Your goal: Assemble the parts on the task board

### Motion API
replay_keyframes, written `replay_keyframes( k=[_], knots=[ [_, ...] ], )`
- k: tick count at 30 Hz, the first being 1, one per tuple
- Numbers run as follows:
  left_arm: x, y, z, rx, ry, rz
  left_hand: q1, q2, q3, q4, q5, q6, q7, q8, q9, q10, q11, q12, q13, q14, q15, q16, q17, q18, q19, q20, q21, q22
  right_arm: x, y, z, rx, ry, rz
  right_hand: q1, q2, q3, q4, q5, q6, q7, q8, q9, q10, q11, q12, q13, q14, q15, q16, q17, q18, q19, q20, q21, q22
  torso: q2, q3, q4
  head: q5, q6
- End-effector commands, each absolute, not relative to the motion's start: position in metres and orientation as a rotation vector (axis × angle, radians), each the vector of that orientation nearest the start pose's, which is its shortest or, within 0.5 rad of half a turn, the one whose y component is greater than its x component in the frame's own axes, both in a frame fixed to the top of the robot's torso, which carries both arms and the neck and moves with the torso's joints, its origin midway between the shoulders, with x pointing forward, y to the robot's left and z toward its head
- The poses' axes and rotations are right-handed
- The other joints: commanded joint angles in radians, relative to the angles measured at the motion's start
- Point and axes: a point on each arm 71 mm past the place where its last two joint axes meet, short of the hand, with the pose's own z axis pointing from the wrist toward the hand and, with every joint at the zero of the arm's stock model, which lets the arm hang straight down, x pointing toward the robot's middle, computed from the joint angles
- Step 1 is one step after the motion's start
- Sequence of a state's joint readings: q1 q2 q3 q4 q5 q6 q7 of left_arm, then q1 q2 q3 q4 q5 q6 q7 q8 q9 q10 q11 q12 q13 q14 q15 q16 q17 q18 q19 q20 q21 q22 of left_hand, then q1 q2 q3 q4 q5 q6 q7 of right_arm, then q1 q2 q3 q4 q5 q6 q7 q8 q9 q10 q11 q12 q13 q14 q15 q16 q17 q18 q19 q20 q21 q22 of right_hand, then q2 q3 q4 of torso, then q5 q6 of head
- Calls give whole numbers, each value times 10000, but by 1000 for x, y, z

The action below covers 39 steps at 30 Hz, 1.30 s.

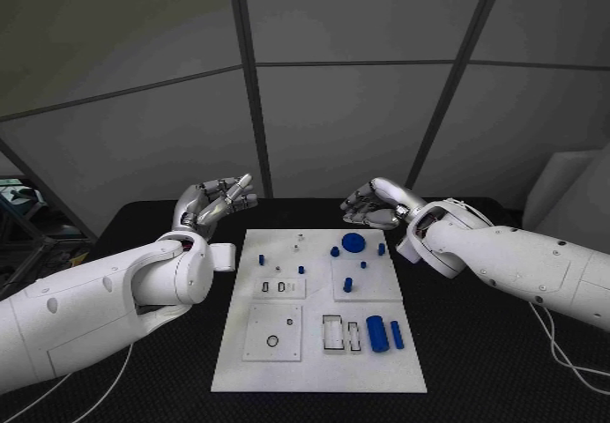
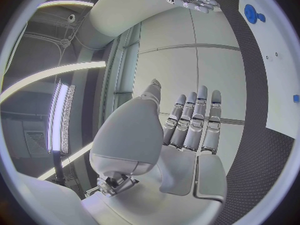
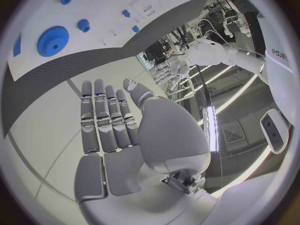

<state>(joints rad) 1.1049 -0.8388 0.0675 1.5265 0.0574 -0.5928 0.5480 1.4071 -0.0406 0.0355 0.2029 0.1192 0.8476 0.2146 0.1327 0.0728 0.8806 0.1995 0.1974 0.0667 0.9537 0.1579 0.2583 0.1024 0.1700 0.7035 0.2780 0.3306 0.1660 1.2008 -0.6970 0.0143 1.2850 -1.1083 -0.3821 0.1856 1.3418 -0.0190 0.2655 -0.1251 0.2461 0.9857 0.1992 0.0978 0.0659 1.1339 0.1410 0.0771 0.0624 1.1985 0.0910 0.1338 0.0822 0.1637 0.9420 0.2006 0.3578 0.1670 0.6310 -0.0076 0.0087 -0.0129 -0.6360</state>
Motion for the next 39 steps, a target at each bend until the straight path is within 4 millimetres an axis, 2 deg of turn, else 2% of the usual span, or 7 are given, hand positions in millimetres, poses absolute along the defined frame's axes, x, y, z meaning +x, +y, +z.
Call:
replay_keyframes(
  k=[1,6,9,13,19,28,39],
  knots=[
    [484,223,-174,-11600,11341,-14315,47,82,-37,-163,-44,199,247,34,-39,201,-67,56,-16,233,-77,78,42,149,360,-92,262,105,531,-185,-168,-1055,15833,7827,-42,-464,264,-38,2,608,-238,-140,26,765,-349,-125,22,1700,-532,533,430,193,1133,-580,1503,789,316,-37,84,-83,10],
    [473,216,-169,-11390,11625,-14713,40,164,-93,-388,-41,355,195,-64,-65,346,-122,-31,-23,431,-166,114,81,144,958,-230,702,293,531,-178,-166,-2130,16212,6762,-99,-707,289,2,47,737,-389,-225,16,865,-497,-148,19,2818,-832,1199,984,177,1580,-899,2647,1473,568,-67,186,-203,56],
    [465,211,-165,-11217,11814,-14990,36,171,-106,-432,-41,371,187,-89,-68,352,-126,-57,-25,442,-173,108,85,141,1032,-249,765,320,530,-172,-166,-2793,16377,6052,-216,-938,330,72,398,689,-412,-314,0,437,-486,-164,1,3068,-854,1492,1310,159,1532,-961,3171,1821,718,-83,251,-269,77],
    [460,207,-163,-11122,11933,-15185,34,173,-114,-456,-42,370,185,-108,-71,347,-126,-76,-27,429,-172,93,82,138,1065,-256,795,333,530,-168,-166,-3176,16474,5612,-285,-1105,338,234,288,634,-443,-329,2,201,-516,-118,31,3058,-887,2209,1927,178,1452,-984,3825,2259,828,-107,314,-337,65],
    [456,206,-161,-11071,12029,-15310,30,176,-118,-469,-42,370,184,-119,-72,344,-125,-86,-28,412,-169,80,78,135,1081,-260,811,340,530,-164,-167,-3568,16605,5138,-256,-1195,254,561,6,575,-484,-320,7,12,-522,-92,53,3050,-913,3680,3053,187,1334,-980,4809,2946,945,-113,349,-367,87],
    [456,205,-161,-11068,12071,-15348,20,180,-124,-475,-43,373,185,-127,-72,343,-125,-95,-28,401,-168,70,76,133,1095,-262,825,346,531,-162,-169,-3809,16835,4733,-94,-1214,193,863,-32,576,-511,-312,11,-66,-517,-63,66,2937,-921,5476,4403,-176,2154,-955,7106,5745,1030,-104,351,-394,127],
    [455,206,-161,-11071,12078,-15339,12,184,-128,-482,-42,372,187,-135,-73,338,-123,-104,-29,396,-168,64,75,132,1110,-265,839,352,531,-159,-171,-3965,16979,4650,46,-1098,559,1086,-72,730,-552,-285,21,319,-566,33,81,2979,-955,7746,6556,-461,2889,-961,8588,7738,1087,-87,375,-375,156]
  ],
)
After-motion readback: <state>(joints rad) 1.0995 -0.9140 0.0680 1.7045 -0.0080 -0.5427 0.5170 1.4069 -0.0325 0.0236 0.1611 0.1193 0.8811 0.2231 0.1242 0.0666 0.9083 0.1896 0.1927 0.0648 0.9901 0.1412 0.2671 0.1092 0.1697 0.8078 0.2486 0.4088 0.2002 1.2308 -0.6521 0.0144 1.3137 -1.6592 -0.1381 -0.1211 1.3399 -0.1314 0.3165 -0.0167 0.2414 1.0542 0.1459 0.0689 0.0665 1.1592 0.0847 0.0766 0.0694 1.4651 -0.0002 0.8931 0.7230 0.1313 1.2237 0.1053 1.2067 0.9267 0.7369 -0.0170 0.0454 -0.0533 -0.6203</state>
